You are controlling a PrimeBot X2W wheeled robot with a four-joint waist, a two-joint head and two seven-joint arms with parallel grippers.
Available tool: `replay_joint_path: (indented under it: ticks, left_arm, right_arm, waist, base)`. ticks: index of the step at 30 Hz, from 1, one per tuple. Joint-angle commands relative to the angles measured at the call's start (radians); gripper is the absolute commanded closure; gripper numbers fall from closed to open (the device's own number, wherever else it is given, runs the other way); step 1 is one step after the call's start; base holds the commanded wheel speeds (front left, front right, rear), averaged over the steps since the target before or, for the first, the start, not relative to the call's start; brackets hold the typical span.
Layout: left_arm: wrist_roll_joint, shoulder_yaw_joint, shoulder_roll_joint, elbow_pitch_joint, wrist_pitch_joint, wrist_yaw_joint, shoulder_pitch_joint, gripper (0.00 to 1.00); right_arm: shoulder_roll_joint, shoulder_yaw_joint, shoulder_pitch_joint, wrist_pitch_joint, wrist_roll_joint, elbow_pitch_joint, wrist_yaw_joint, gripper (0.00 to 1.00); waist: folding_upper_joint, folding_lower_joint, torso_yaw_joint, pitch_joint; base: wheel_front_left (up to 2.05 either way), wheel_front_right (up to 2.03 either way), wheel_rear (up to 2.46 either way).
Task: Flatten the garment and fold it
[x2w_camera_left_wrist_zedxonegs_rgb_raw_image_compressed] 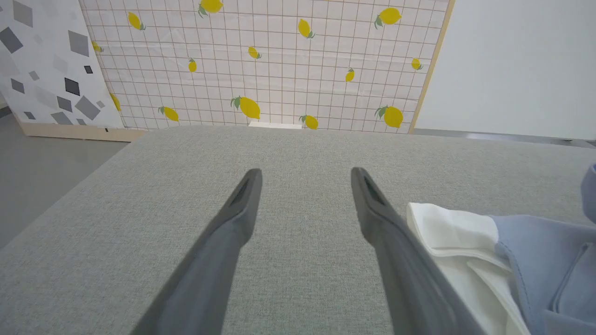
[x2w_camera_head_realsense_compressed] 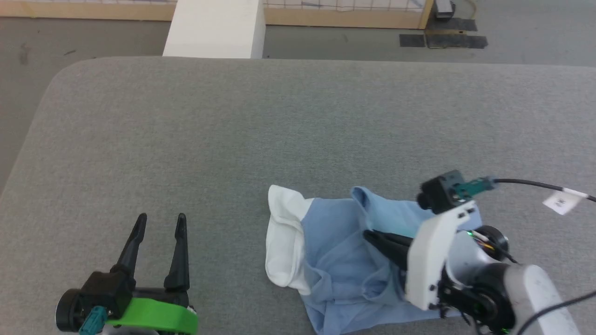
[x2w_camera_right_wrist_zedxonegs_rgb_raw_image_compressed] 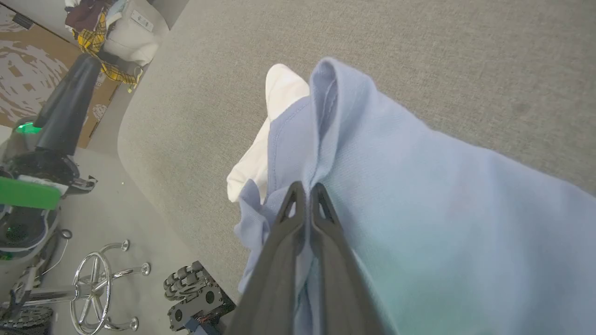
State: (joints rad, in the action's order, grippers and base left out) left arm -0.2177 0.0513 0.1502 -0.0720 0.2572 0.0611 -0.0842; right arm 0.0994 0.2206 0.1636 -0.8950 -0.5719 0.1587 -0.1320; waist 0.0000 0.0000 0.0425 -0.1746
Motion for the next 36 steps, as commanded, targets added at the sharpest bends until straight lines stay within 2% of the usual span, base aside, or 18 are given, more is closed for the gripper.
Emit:
replay_joint_path:
  ticks: [1, 10, 23, 24, 25, 26, 31, 36]
  left_arm:
    - [0.008, 0.002, -0.008, 0.004, 0.005, 0.005, 0.020, 0.00]
    - [0.014, 0.021, -0.024, 0.032, 0.005, 0.021, 0.046, 0.00]
    - [0.016, 0.035, -0.045, 0.070, 0.005, 0.035, 0.049, 0.00]
    - [0.017, 0.036, -0.046, 0.073, 0.005, 0.036, 0.048, 0.00]
    - [0.017, 0.039, -0.048, 0.076, 0.005, 0.037, 0.048, 0.00]
    - [0.017, 0.040, -0.049, 0.078, 0.005, 0.038, 0.047, 0.00]
    - [0.015, 0.037, -0.051, 0.088, 0.005, 0.040, 0.030, 0.00]
    - [0.015, 0.029, -0.049, 0.085, 0.005, 0.040, 0.010, 0.00]
  right_arm:
    - [-0.007, 0.018, 0.027, 0.013, 0.003, -0.016, 0.001, 1.00]
    - [-0.031, 0.124, 0.133, 0.082, 0.024, -0.178, 0.001, 1.00]
    - [-0.048, 0.171, 0.183, 0.139, 0.104, -0.509, 0.001, 1.00]
    - [-0.048, 0.175, 0.185, 0.141, 0.110, -0.532, 0.001, 0.62]
    - [-0.049, 0.179, 0.187, 0.148, 0.109, -0.554, 0.001, 0.16]
    - [-0.049, 0.176, 0.189, 0.158, 0.103, -0.569, 0.001, 0.00]
    - [-0.049, 0.198, 0.212, 0.203, 0.022, -0.588, 0.001, 0.00]
    - [-0.049, 0.164, 0.233, 0.240, -0.023, -0.516, 0.001, 0.00]
  waist:
    - [0.0000, 0.0000, 0.015, -0.008]
    - [0.0000, 0.0000, 0.075, -0.016]
    - [0.0000, 0.0000, 0.128, 0.025]
    - [0.0000, 0.0000, 0.130, 0.029]
    - [0.0000, 0.0000, 0.133, 0.034]
    - [0.0000, 0.0000, 0.134, 0.038]
    - [0.0000, 0.0000, 0.121, 0.064]
    - [0.0000, 0.0000, 0.090, 0.076]
  base:
    - [0.00, 0.00, 0.00]
    - [0.00, 0.00, 0.00]
    - [0.00, 0.00, 0.00]
    - [0.00, 0.00, 0.00]
    - [0.00, 0.00, 0.00]
    - [0.00, 0.00, 0.00]
    - [0.00, 0.00, 0.00]
    - [0.00, 0.00, 0.00]
